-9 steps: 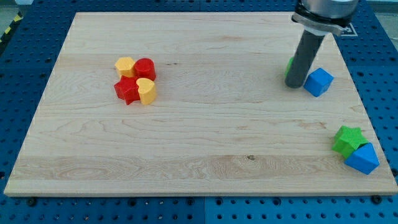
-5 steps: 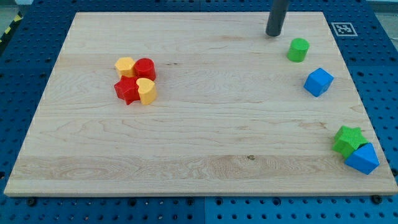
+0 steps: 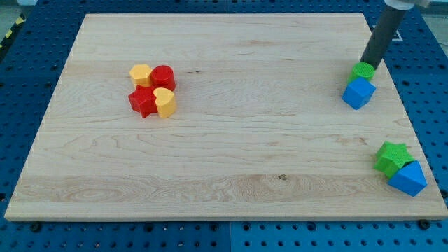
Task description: Move the green circle into the blue cube
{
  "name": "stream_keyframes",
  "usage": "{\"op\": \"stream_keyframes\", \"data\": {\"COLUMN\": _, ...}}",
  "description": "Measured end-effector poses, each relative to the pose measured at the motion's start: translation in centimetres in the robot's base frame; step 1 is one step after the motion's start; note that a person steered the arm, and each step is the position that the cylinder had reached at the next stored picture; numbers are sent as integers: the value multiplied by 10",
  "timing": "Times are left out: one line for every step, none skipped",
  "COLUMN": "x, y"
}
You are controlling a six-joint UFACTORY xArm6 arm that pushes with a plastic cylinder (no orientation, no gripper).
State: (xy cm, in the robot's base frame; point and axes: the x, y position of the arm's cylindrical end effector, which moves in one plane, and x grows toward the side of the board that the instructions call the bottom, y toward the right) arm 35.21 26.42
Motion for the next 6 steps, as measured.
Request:
{"op": "stream_keyframes", "data": {"x": 0, "y": 0}}
{"op": "stream_keyframes", "data": {"x": 0, "y": 0}}
{"op": "stream_keyframes", "data": {"x": 0, "y": -6}}
{"op": "stream_keyframes", "data": {"x": 1, "y": -30}}
{"op": "stream_keyframes", "data": {"x": 25, "y": -26}}
{"op": "stream_keyframes", "data": {"x": 52, "y": -26}}
